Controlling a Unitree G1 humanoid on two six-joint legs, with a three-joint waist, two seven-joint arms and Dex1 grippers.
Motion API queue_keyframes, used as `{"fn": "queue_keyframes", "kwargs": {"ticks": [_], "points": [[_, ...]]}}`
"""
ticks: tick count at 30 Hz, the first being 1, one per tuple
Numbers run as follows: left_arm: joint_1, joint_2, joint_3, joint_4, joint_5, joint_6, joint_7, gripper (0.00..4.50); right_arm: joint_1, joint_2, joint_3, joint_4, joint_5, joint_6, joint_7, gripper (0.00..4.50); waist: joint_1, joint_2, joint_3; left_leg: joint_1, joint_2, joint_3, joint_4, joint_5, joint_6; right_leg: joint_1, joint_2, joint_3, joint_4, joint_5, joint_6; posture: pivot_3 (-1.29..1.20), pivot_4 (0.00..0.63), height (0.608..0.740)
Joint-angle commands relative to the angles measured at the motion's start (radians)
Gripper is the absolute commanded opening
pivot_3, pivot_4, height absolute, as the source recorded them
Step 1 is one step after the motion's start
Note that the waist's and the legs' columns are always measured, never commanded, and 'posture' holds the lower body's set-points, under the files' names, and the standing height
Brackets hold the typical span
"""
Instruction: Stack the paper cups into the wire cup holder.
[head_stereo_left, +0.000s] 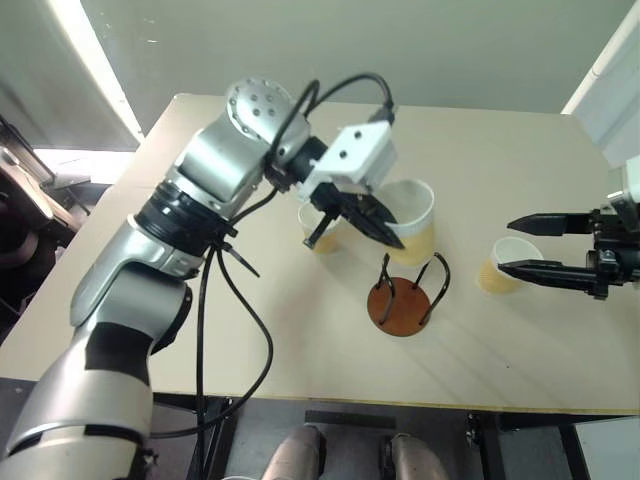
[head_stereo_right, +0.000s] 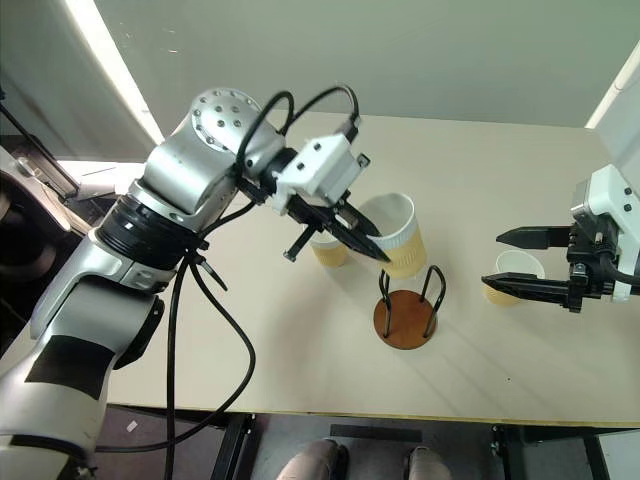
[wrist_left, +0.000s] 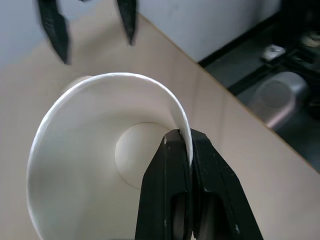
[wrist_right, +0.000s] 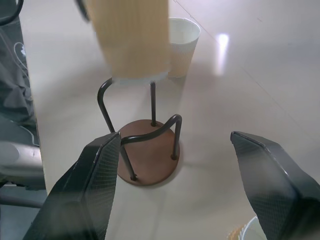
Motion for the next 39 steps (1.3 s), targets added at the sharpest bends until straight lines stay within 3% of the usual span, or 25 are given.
{"fn": "queue_keyframes", "kwargs": {"ticks": [1, 12, 15, 20, 25, 26, 33, 39], "points": [[-0.015, 0.002, -0.027, -0.014, -0.012, -0.054, -0.037, 0.04, 0.019, -0.004, -0.071, -0.040, 0.026, 0.007, -0.020, 3.63, 0.001, 0.000, 0.000, 0.000, 0.000, 0.000, 0.000, 0.000, 0.000, 0.000, 0.000, 0.000, 0.000, 0.000, 0.000, 0.00, 0.150, 0.740], [0.031, -0.075, -0.029, 0.040, 0.128, -0.164, -0.037, 0.04, 0.038, -0.007, -0.068, -0.066, 0.050, 0.006, -0.059, 3.63, 0.002, 0.000, 0.000, -0.001, 0.000, 0.001, 0.003, 0.000, 0.000, 0.000, 0.000, 0.000, 0.001, 0.000, 0.001, 0.00, 0.150, 0.740], [0.040, -0.098, -0.017, 0.055, 0.171, -0.183, -0.037, 0.69, 0.036, -0.009, -0.063, -0.066, 0.045, 0.001, -0.063, 3.63, 0.003, 0.000, 0.000, -0.001, 0.001, 0.002, 0.004, 0.000, 0.001, 0.000, 0.000, 0.000, 0.002, 0.000, 0.001, 0.00, 0.150, 0.740], [0.046, -0.141, 0.031, 0.057, 0.183, -0.157, -0.037, 2.46, 0.030, -0.010, -0.051, -0.062, 0.042, 0.000, -0.075, 3.63, 0.004, 0.000, 0.000, -0.002, 0.001, 0.003, 0.006, -0.001, 0.001, 0.000, 0.000, 0.000, 0.003, 0.000, 0.001, 0.00, 0.150, 0.740], [0.046, -0.154, 0.143, 0.031, 0.151, -0.060, -0.012, 4.27, 0.018, -0.029, 0.030, -0.042, -0.010, -0.015, -0.097, 3.63, 0.004, 0.000, 0.000, -0.002, 0.003, 0.007, 0.007, -0.001, 0.002, 0.000, 0.000, 0.000, 0.004, 0.000, 0.001, 0.00, 0.150, 0.740], [0.047, -0.148, 0.167, 0.027, 0.144, -0.037, -0.010, 4.47, 0.015, -0.037, 0.056, -0.034, -0.036, -0.027, -0.103, 3.63, 0.004, 0.000, 0.000, -0.001, 0.004, 0.009, 0.008, -0.001, 0.002, 0.000, 0.000, 0.000, 0.004, 0.000, 0.001, 0.00, 0.150, 0.740], [0.140, -0.037, 0.356, -0.078, 0.038, 0.199, 0.020, 4.47, 0.027, -0.118, 0.276, 0.058, -0.287, -0.207, -0.072, 3.63, 0.001, 0.001, -0.001, -0.001, 0.006, 0.013, 0.009, -0.002, 0.003, 0.000, 0.000, 0.001, 0.005, 0.000, 0.002, 0.00, 0.150, 0.740], [0.359, 0.123, 0.476, -0.267, 0.001, 0.350, 0.097, 4.47, -0.121, -0.112, 0.459, 0.237, -0.470, -0.348, -0.022, 3.63, -0.005, 0.001, -0.001, -0.001, 0.006, 0.014, 0.011, -0.002, 0.003, 0.000, 0.001, 0.002, 0.005, 0.000, 0.002, 0.00, 0.150, 0.740]]}}
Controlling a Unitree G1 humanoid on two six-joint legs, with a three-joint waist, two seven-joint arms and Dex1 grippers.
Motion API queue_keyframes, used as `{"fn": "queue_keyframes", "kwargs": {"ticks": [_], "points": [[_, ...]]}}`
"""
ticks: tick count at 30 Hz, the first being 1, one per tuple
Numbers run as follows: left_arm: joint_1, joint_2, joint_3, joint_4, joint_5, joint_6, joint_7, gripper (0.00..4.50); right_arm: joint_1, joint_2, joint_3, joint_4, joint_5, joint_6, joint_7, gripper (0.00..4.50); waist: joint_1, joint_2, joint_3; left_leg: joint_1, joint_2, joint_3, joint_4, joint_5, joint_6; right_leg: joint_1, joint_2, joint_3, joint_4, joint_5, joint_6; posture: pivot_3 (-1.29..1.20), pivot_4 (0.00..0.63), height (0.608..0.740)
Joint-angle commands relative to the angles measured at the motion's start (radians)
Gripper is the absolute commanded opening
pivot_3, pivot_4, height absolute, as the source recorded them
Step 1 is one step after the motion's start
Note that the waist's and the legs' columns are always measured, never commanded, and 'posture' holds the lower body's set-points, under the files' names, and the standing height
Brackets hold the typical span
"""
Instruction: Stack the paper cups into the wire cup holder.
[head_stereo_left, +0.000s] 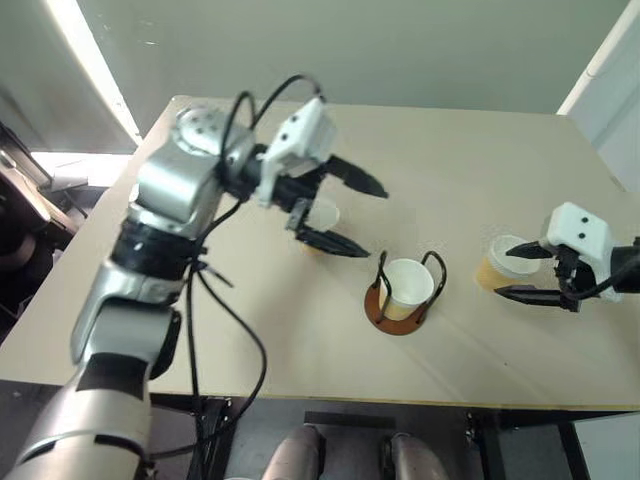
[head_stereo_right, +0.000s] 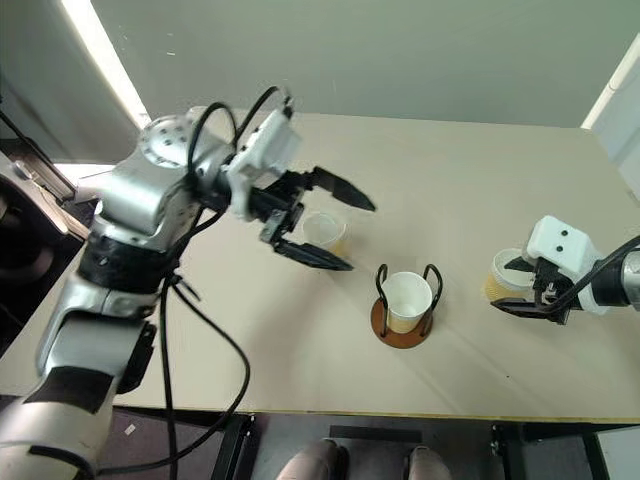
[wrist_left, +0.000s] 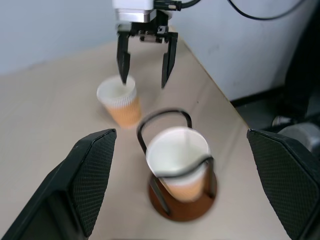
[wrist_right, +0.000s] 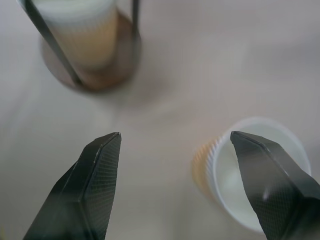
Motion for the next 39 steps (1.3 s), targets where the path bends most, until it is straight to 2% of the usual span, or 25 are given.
{"fn": "queue_keyframes", "kwargs": {"ticks": [1, 7, 16, 19, 27, 28, 34, 39], "points": [[0.083, 0.069, 0.090, -0.107, -0.025, 0.058, 0.052, 4.47, -0.103, -0.005, 0.062, 0.089, -0.103, -0.080, 0.032, 3.63, 0.000, 0.000, 0.000, 0.000, 0.000, 0.000, 0.000, 0.000, 0.000, 0.000, 0.000, 0.000, 0.000, 0.000, 0.000, 0.00, 0.150, 0.740], [0.193, 0.132, 0.173, -0.208, -0.049, 0.139, 0.147, 4.47, -0.233, 0.038, 0.188, 0.254, -0.245, -0.185, 0.097, 3.63, 0.003, -0.001, 0.000, 0.000, 0.000, -0.001, 0.002, 0.000, 0.001, 0.001, 0.000, 0.000, 0.000, 0.000, 0.000, 0.00, 0.150, 0.740], [0.222, 0.140, 0.190, -0.262, -0.068, 0.167, 0.196, 4.47, -0.287, 0.079, 0.239, 0.315, -0.334, -0.246, 0.186, 3.63, -0.002, 0.000, 0.000, 0.001, 0.000, 0.000, 0.001, 0.000, 0.001, 0.001, 0.000, 0.000, 0.001, 0.000, 0.000, 0.00, 0.150, 0.740], [0.227, 0.142, 0.182, -0.263, -0.067, 0.160, 0.197, 4.50, -0.291, 0.096, 0.241, 0.324, -0.353, -0.263, 0.191, 2.98, -0.002, 0.000, 0.000, 0.001, 0.000, 0.000, 0.001, 0.000, 0.001, 0.001, 0.000, 0.000, 0.001, 0.000, 0.000, 0.00, 0.150, 0.740], [0.242, 0.152, 0.157, -0.249, -0.042, 0.118, 0.161, 4.50, -0.302, 0.126, 0.241, 0.329, -0.377, -0.285, 0.209, 0.16, -0.003, 0.000, 0.000, 0.001, 0.000, 0.000, 0.001, 0.000, 0.001, 0.001, 0.000, 0.000, 0.001, 0.000, 0.000, 0.00, 0.150, 0.740], [0.241, 0.152, 0.156, -0.245, -0.040, 0.114, 0.159, 4.50, -0.303, 0.128, 0.240, 0.328, -0.380, -0.286, 0.211, 0.03, -0.003, 0.000, 0.000, 0.001, 0.000, 0.000, 0.001, 0.000, 0.001, 0.001, 0.000, 0.000, 0.000, 0.000, 0.000, 0.00, 0.150, 0.740], [0.244, 0.163, 0.155, -0.233, -0.024, 0.096, 0.145, 4.50, -0.342, 0.104, 0.200, 0.309, -0.355, -0.275, 0.251, 0.03, -0.003, 0.000, 0.000, 0.001, 0.000, 0.000, 0.000, 0.000, 0.000, 0.001, 0.000, 0.000, 0.000, 0.000, 0.000, 0.00, 0.150, 0.740], [0.265, 0.190, 0.165, -0.243, -0.032, 0.090, 0.125, 4.50, -0.458, 0.071, 0.127, 0.181, -0.233, -0.129, 0.333, 0.03, -0.005, 0.000, 0.001, 0.001, 0.000, 0.000, 0.000, 0.000, 0.000, 0.000, 0.000, 0.000, 0.000, 0.000, -0.001, 0.00, 0.150, 0.740]]}}
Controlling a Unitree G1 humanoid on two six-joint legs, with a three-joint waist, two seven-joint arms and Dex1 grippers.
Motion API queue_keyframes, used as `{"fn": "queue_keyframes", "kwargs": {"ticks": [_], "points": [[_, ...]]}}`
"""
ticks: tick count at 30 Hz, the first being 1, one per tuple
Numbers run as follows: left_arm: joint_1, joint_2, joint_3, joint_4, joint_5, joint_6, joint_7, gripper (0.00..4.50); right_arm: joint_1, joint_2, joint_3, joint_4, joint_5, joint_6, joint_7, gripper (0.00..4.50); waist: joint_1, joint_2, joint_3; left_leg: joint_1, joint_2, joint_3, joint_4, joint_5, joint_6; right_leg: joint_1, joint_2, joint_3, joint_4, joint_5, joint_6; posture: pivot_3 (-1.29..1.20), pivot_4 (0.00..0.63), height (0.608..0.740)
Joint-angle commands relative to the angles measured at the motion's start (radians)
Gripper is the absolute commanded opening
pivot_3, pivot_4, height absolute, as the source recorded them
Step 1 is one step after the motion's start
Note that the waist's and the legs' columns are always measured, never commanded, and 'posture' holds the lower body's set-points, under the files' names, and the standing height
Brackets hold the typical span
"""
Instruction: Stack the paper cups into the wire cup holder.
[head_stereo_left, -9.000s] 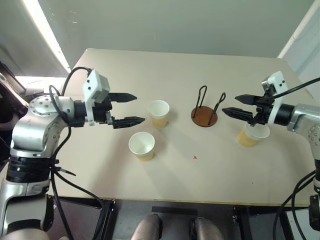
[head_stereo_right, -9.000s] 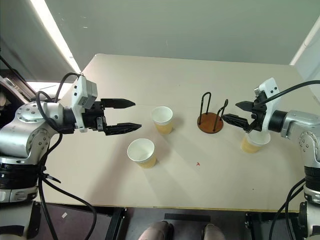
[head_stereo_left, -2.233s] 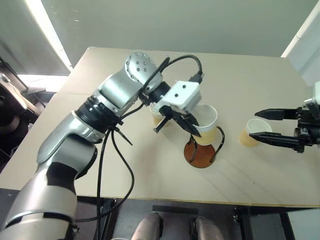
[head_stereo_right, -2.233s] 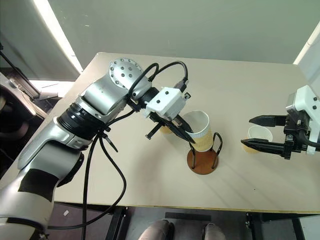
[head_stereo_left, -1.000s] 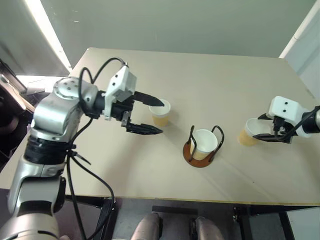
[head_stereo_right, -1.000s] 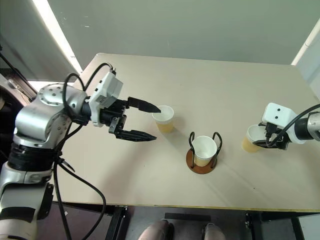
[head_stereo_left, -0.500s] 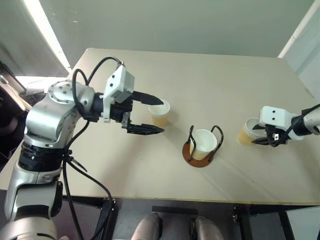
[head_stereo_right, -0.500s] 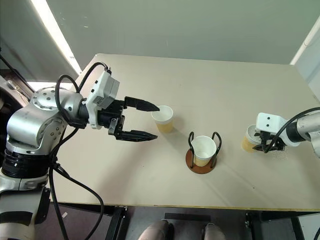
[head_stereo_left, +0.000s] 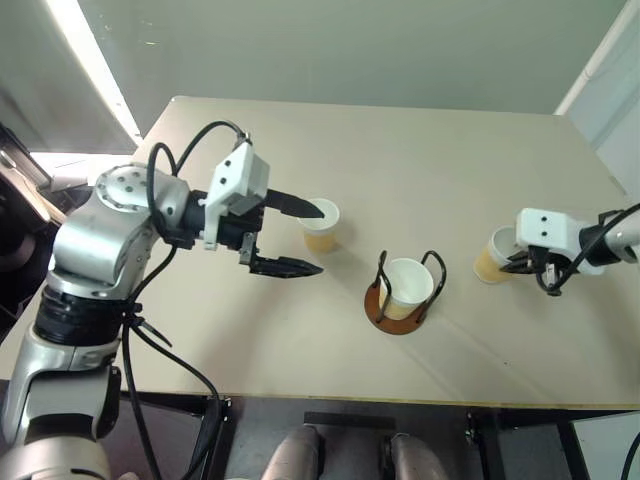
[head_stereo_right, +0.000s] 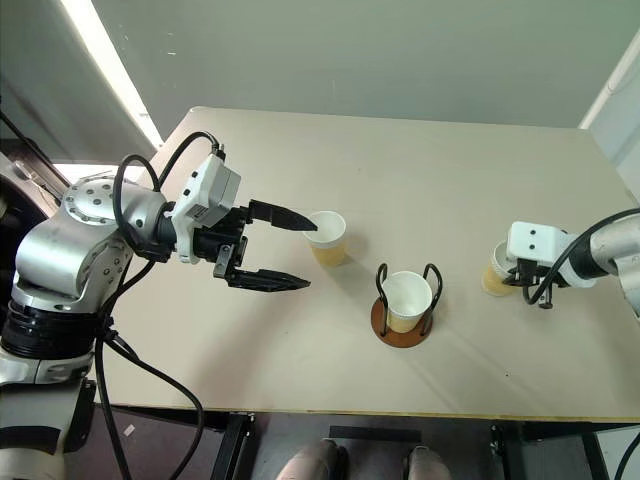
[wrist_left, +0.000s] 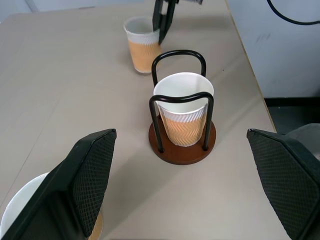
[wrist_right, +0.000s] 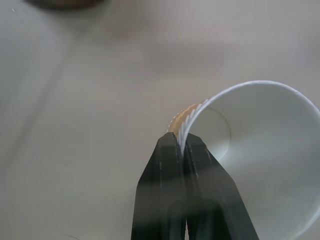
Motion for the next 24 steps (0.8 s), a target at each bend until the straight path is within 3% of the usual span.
{"fn": "queue_keyframes", "kwargs": {"ticks": [1, 5, 11, 24], "points": [[0.010, 0.024, 0.022, -0.018, -0.002, -0.017, -0.020, 4.50, -0.108, -0.047, -0.091, -0.138, 0.101, 0.111, 0.061, 0.03, -0.001, 0.000, 0.000, 0.000, 0.000, 0.000, -0.001, 0.000, 0.000, 0.000, 0.000, 0.000, 0.000, 0.000, 0.000, 0.00, 0.150, 0.740], [0.011, 0.027, 0.015, -0.016, -0.004, -0.025, -0.036, 4.50, -0.254, -0.050, -0.087, -0.307, 0.229, 0.291, 0.120, 0.03, -0.002, 0.000, 0.000, 0.000, 0.000, 0.000, -0.001, 0.000, 0.000, -0.001, 0.000, 0.000, -0.001, -0.001, -0.001, 0.00, 0.150, 0.740], [0.007, 0.016, 0.009, -0.011, -0.014, -0.041, -0.073, 4.50, -0.329, -0.039, -0.062, -0.512, 0.379, 0.459, 0.136, 0.03, -0.002, 0.000, 0.000, -0.001, 0.000, -0.001, -0.001, 0.000, 0.000, 0.000, 0.000, -0.001, -0.002, -0.001, -0.001, 0.00, 0.150, 0.740], [0.006, 0.010, 0.003, -0.031, -0.022, -0.020, -0.087, 4.50, -0.285, 0.005, 0.051, -0.509, 0.283, 0.337, 0.082, 0.03, -0.003, 0.000, 0.000, 0.000, 0.000, -0.001, 0.000, 0.000, 0.000, 0.000, 0.000, 0.000, -0.002, -0.001, -0.001, 0.00, 0.150, 0.740]]}}
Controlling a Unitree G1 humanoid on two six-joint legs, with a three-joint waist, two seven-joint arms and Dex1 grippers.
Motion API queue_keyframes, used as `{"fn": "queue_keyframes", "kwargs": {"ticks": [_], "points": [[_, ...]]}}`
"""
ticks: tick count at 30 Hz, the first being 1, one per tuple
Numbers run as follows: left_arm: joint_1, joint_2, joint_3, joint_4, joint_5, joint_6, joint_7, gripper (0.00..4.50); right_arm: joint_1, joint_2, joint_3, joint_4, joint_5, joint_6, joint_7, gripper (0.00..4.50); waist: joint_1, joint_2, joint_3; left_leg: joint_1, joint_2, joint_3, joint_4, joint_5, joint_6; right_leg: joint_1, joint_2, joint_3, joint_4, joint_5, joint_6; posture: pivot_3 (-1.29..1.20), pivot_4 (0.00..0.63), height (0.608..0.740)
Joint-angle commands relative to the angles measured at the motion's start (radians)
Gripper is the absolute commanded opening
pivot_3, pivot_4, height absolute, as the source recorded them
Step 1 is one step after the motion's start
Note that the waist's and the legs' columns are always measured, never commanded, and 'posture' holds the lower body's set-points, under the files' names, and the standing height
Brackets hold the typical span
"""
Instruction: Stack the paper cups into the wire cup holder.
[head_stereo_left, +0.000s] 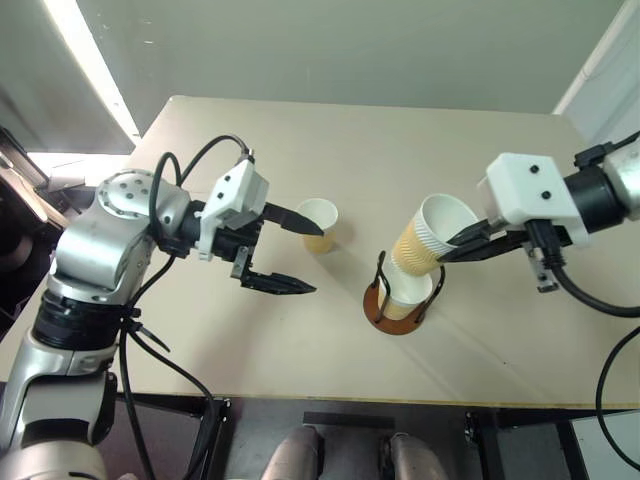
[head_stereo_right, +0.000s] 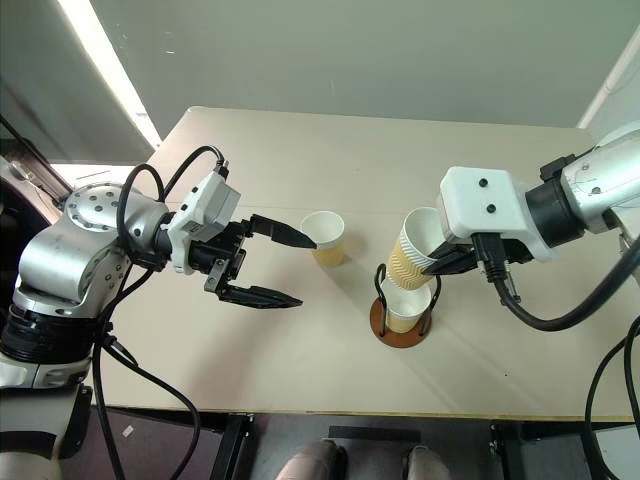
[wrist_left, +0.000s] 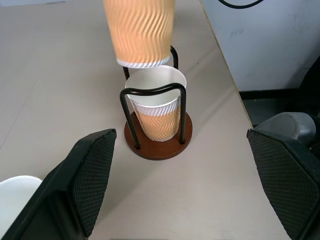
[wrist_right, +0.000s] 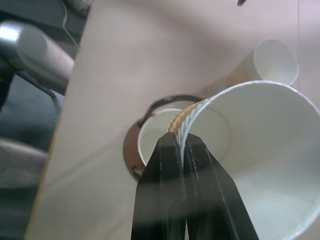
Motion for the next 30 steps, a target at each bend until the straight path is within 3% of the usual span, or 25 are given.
{"fn": "queue_keyframes", "kwargs": {"ticks": [1, 11, 24, 27, 30], "points": [[-0.010, 0.014, 0.020, -0.036, -0.019, 0.011, -0.002, 4.50, 0.002, -0.012, -0.005, 0.003, -0.030, -0.046, 0.000, 0.03, 0.000, 0.000, 0.000, 0.000, 0.000, 0.000, 0.000, 0.000, 0.000, 0.000, 0.000, 0.000, 0.000, 0.000, 0.000, 0.00, 0.150, 0.740], [-0.007, 0.021, 0.028, -0.048, -0.024, 0.029, 0.009, 4.50, 0.036, 0.011, 0.003, -0.035, -0.019, -0.059, 0.007, 0.03, 0.000, 0.000, 0.000, 0.000, 0.000, 0.000, 0.000, 0.000, 0.000, 0.000, 0.000, 0.000, 0.000, 0.000, 0.000, 0.00, 0.150, 0.740], [0.000, 0.018, 0.031, -0.053, -0.028, 0.032, 0.023, 4.50, 0.047, 0.038, 0.074, -0.005, -0.116, -0.141, 0.013, 0.03, 0.000, 0.000, 0.000, 0.000, 0.000, 0.000, 0.000, 0.000, 0.000, 0.000, 0.000, 0.000, 0.000, 0.000, 0.000, 0.00, 0.150, 0.740], [0.007, 0.020, 0.033, -0.063, -0.034, 0.038, 0.029, 4.50, 0.044, 0.048, 0.069, -0.014, -0.103, -0.120, 0.016, 0.61, -0.001, 0.000, 0.000, 0.000, 0.000, 0.000, 0.000, 0.000, 0.000, 0.000, 0.000, 0.000, 0.000, 0.000, 0.000, 0.00, 0.150, 0.740], [0.010, 0.019, 0.036, -0.070, -0.042, 0.041, 0.035, 4.50, 0.026, 0.070, 0.060, -0.012, -0.087, -0.091, 0.006, 1.64, -0.002, 0.000, 0.000, 0.000, 0.000, 0.000, 0.000, 0.000, 0.000, 0.000, 0.000, 0.000, 0.000, 0.000, 0.000, 0.00, 0.150, 0.740]]}}
